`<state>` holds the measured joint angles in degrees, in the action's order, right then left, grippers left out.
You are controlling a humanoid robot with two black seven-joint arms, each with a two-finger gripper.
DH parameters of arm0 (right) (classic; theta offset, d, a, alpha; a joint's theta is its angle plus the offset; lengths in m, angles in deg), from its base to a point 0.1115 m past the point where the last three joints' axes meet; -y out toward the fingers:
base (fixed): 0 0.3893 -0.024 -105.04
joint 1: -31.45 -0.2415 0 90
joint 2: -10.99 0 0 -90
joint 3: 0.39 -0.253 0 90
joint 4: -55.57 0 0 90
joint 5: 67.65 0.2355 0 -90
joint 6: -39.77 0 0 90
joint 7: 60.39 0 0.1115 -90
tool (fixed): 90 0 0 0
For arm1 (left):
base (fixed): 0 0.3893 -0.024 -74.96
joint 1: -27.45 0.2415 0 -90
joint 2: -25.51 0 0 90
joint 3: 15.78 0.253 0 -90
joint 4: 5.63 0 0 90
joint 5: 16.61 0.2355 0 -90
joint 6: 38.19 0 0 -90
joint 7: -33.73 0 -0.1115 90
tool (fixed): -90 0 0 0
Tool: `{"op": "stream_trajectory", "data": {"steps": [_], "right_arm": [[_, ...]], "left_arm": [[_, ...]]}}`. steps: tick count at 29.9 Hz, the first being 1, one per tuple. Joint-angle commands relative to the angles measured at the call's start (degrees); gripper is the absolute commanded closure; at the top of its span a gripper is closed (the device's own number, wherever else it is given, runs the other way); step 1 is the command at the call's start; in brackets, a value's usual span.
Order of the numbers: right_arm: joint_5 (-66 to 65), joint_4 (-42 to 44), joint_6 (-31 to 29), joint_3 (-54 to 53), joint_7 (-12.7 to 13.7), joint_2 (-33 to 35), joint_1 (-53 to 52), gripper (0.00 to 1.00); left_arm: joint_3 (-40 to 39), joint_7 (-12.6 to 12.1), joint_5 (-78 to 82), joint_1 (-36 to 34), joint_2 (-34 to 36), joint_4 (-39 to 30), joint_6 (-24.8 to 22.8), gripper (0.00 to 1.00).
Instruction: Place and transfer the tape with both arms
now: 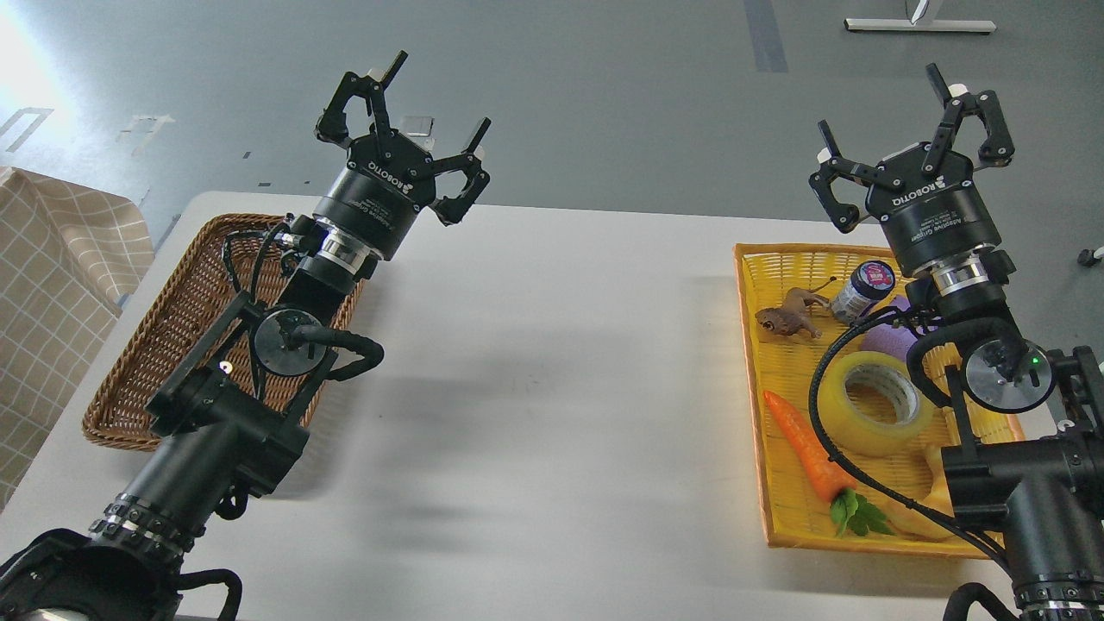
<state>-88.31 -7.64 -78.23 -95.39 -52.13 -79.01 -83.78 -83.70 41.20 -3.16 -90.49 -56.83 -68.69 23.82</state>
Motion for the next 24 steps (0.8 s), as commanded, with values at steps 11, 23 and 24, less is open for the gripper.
{"op": "stream_trajectory", "data": {"steps": [11, 23, 24], "right_arm": [[0.0, 0.02, 0.0, -0.01, 0.01, 0.0, 0.0, 0.0], [0.0, -0.07, 0.0, 0.08, 0.01, 0.0, -0.17, 0.0], [0.0, -0.07, 0.0, -0.01, 0.01, 0.0, -0.17, 0.0]], "left_arm": [[0.06, -0.09, -0.01, 0.0, -0.02, 0.05, 0.0, 0.02], [0.06, -0.09, -0.01, -0.09, 0.07, -0.04, 0.0, 0.02], [0.06, -0.09, -0.01, -0.09, 0.07, 0.05, 0.0, 0.02]]}}
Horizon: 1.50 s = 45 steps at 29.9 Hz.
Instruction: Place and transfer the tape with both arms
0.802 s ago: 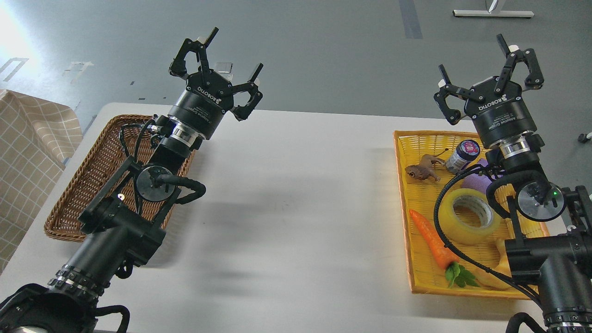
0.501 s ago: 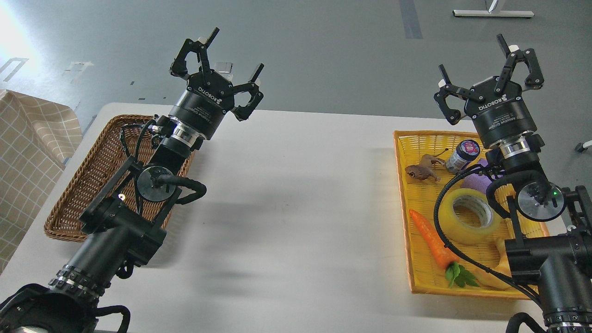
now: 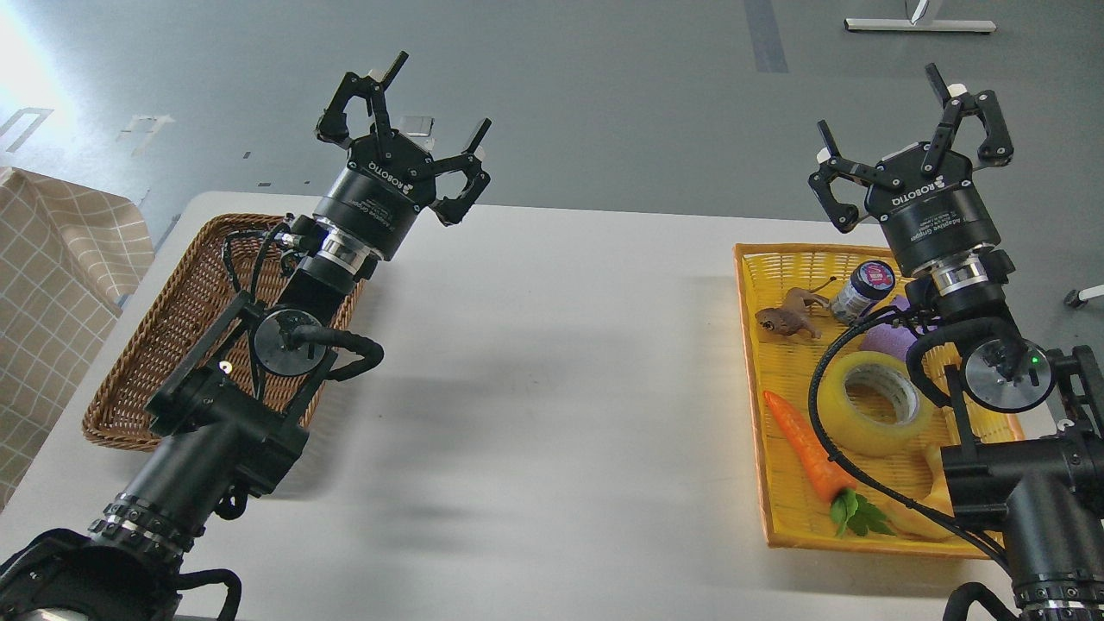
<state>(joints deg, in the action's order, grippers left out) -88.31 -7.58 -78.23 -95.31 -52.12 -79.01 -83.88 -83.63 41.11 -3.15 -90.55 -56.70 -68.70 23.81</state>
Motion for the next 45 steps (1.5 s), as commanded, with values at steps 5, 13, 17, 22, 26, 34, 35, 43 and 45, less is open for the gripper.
{"op": "stream_trajectory", "data": {"steps": [5, 13, 17, 22, 26, 34, 35, 43, 45], "right_arm": [[0.0, -0.13, 0.0, -0.09, 0.0, 0.0, 0.1, 0.0], [0.0, -0.13, 0.0, -0.09, 0.0, 0.0, -0.25, 0.0], [0.0, -0.04, 0.0, -0.09, 0.0, 0.0, -0.17, 0.0], [0.0, -0.04, 0.0, -0.09, -0.01, 0.0, 0.1, 0.0], [0.0, -0.04, 0.0, 0.0, 0.0, 0.0, 0.1, 0.0], [0.0, -0.13, 0.0, 0.09, 0.0, 0.0, 0.01, 0.0], [0.0, -0.13, 0.0, 0.09, 0.0, 0.0, 0.01, 0.0], [0.0, -0.22, 0.0, 0.0, 0.0, 0.0, 0.01, 0.0], [0.0, -0.22, 0.0, 0.0, 0.0, 0.0, 0.1, 0.0]], "left_arm": [[0.0, 0.0, -0.01, -0.12, -0.14, -0.04, 0.0, 0.02], [0.0, 0.0, -0.01, 0.05, -0.14, -0.04, 0.0, 0.02], [0.0, 0.0, -0.01, -0.04, -0.14, -0.04, 0.0, 0.02], [0.0, 0.0, 0.08, -0.04, 0.03, -0.04, 0.0, 0.02], [-0.09, 0.09, -0.01, 0.05, 0.12, -0.04, 0.0, 0.02], [-0.18, 0.09, -0.01, 0.05, 0.47, -0.13, 0.0, 0.02], [-0.18, 0.0, -0.01, 0.05, 0.47, -0.13, 0.0, 0.02], [-0.18, 0.09, -0.01, 0.05, 0.3, -0.13, 0.0, 0.02], [-0.18, 0.09, -0.01, 0.05, 0.21, -0.13, 0.0, 0.02]]}}
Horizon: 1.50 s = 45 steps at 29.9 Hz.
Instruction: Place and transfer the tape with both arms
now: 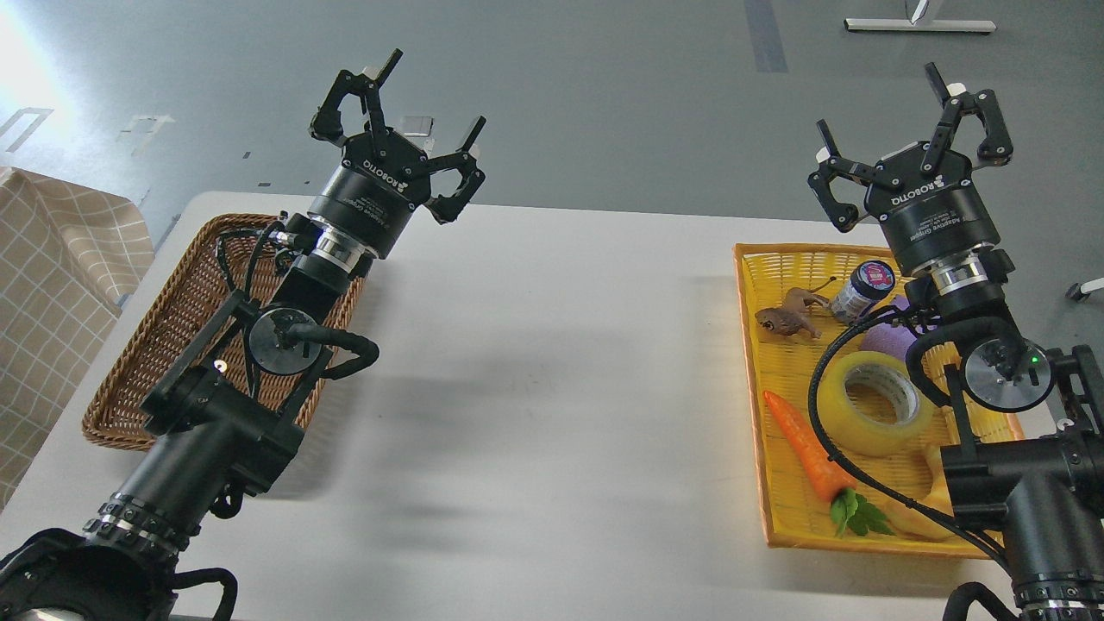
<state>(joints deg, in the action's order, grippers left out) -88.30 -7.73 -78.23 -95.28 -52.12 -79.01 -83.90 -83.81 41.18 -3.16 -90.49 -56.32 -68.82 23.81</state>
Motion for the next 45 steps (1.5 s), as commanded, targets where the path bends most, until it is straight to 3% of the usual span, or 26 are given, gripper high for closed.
{"op": "stream_trajectory", "data": {"steps": [1, 45], "right_arm": [[0.0, -0.07, 0.0, 0.06, -0.01, 0.0, 0.12, 0.0], [-0.26, -0.07, 0.0, 0.15, 0.43, 0.0, 0.03, 0.0]], "left_arm": [[0.0, 0.03, 0.0, 0.0, -0.17, 0.0, 0.0, 0.02], [0.71, 0.11, -0.36, 0.44, -0.79, -0.88, 0.0, 0.02]]}}
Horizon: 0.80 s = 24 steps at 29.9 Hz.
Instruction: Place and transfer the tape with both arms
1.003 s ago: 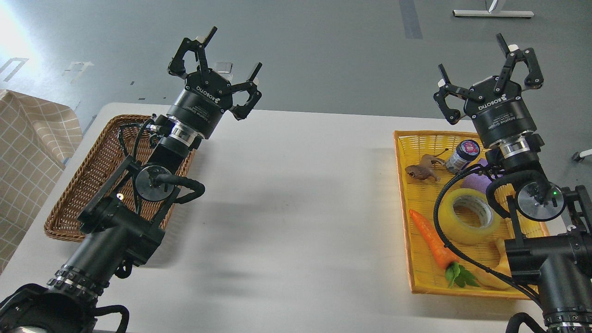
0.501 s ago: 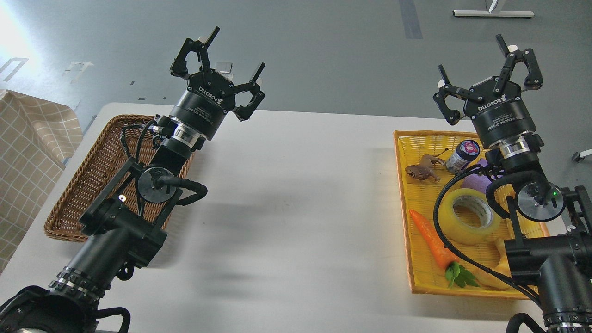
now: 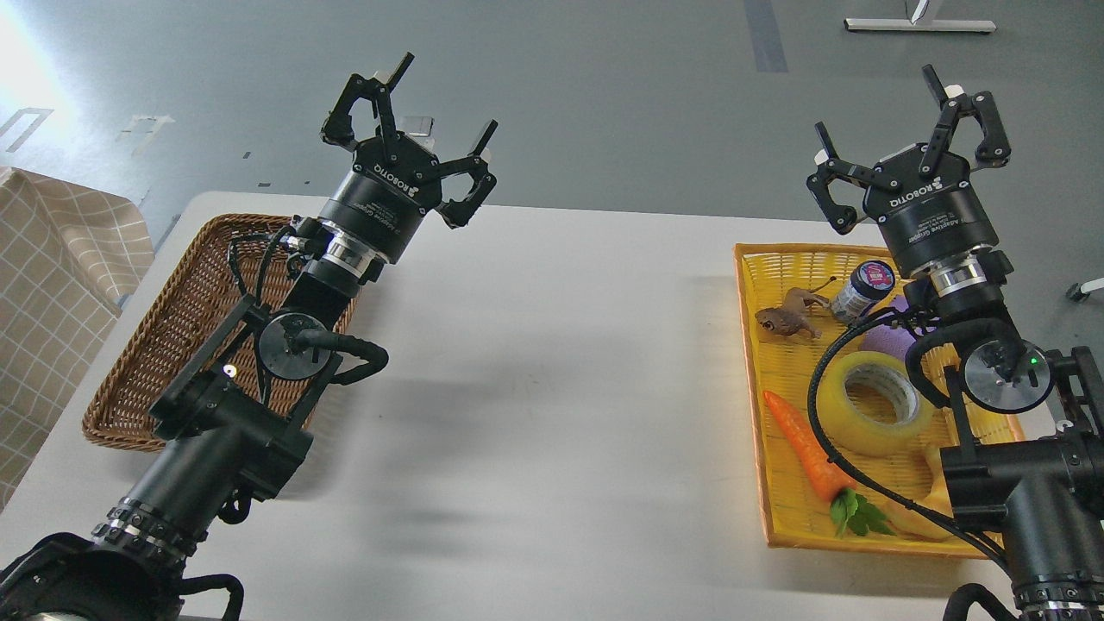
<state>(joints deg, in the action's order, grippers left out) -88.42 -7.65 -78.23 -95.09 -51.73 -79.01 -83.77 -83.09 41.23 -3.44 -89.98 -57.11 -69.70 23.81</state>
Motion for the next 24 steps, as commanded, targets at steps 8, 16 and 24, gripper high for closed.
{"op": "stream_trajectory", "data": {"steps": [8, 16, 24], "right_arm": [[-0.76, -0.67, 0.0, 2.41, 0.14, 0.0, 0.6, 0.0], [-2.25, -0.67, 0.0, 7.86, 0.14, 5.53, 0.34, 0.0], [-10.06, -2.25, 0.0, 13.84, 0.22, 13.79, -0.36, 0.0]], "left_arm": [[-0.02, 0.06, -0.07, -0.08, -0.09, 0.0, 0.0, 0.02], [-0.02, 0.06, 0.02, -0.08, -0.18, 0.0, 0.0, 0.02], [-0.02, 0.06, -0.07, -0.17, -0.18, 0.0, 0.0, 0.02]]}}
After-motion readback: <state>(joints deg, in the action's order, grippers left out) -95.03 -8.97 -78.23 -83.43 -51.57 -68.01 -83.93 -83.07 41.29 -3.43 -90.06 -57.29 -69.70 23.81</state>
